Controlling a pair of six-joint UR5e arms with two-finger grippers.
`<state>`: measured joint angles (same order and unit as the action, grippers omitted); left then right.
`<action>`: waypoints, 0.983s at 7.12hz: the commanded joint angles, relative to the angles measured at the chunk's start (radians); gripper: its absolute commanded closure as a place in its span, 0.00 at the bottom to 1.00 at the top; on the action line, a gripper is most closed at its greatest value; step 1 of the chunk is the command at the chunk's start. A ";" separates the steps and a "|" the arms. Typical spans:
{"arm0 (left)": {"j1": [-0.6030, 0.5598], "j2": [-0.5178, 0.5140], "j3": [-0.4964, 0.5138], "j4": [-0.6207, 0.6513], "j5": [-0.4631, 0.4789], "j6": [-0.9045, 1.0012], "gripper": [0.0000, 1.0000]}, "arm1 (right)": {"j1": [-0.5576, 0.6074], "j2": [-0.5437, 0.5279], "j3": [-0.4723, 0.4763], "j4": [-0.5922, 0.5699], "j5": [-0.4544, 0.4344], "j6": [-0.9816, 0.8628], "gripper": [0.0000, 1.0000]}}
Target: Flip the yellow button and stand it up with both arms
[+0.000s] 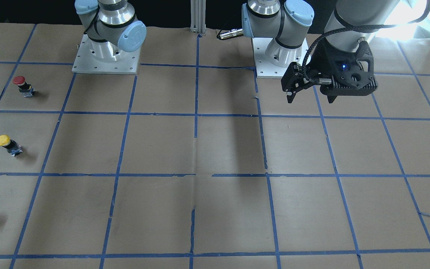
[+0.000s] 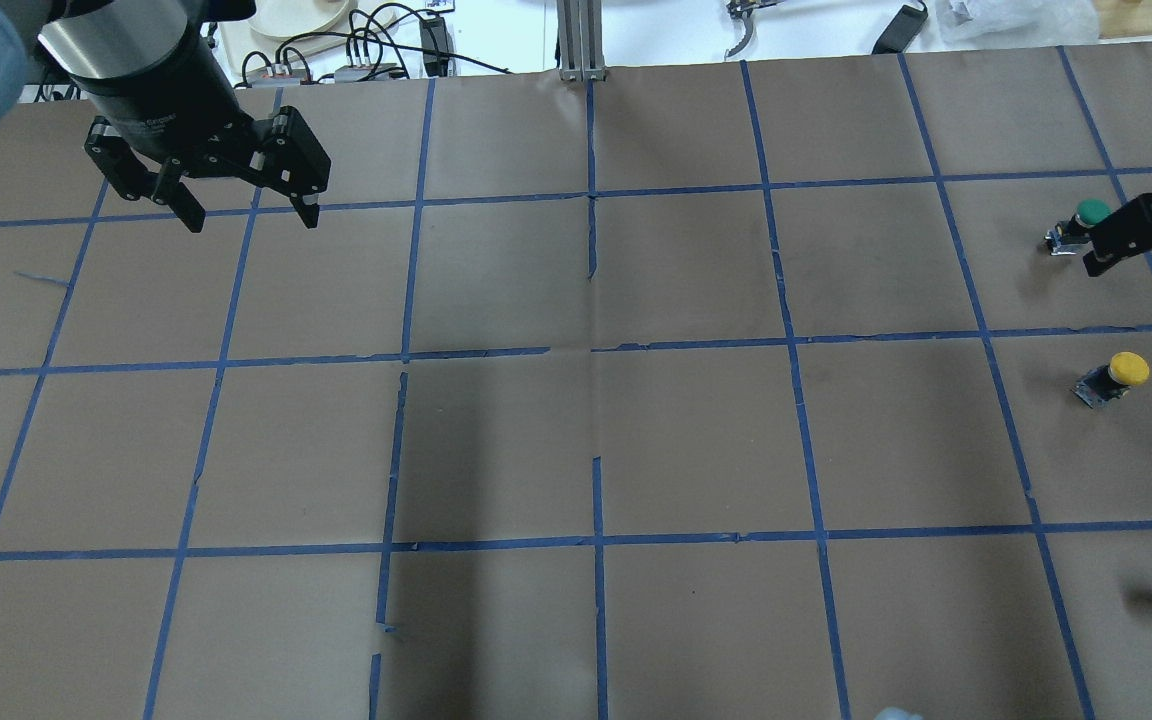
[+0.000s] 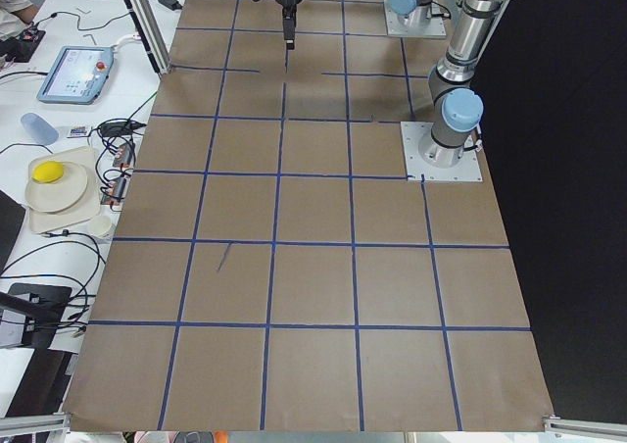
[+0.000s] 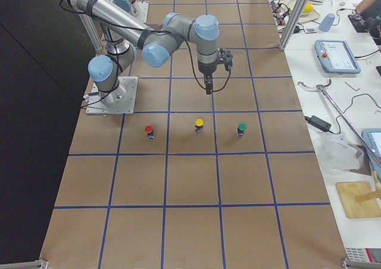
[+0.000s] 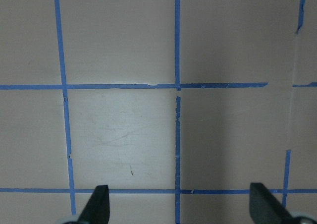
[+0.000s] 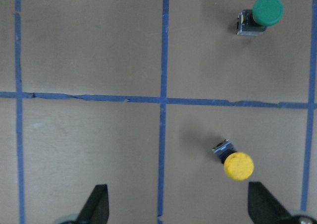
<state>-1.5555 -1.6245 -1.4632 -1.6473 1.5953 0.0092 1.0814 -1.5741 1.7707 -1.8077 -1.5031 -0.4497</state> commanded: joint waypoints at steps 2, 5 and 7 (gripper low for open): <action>0.000 0.000 0.000 0.000 0.000 0.000 0.00 | 0.288 -0.035 -0.161 0.292 -0.017 0.524 0.00; 0.000 0.000 0.000 0.000 -0.002 0.000 0.00 | 0.448 -0.113 -0.102 0.367 -0.029 0.623 0.00; 0.000 0.000 0.000 0.000 0.000 0.000 0.00 | 0.448 -0.173 -0.047 0.352 -0.026 0.623 0.00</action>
<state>-1.5555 -1.6250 -1.4629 -1.6475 1.5943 0.0092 1.5245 -1.7206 1.6987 -1.4544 -1.5296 0.1727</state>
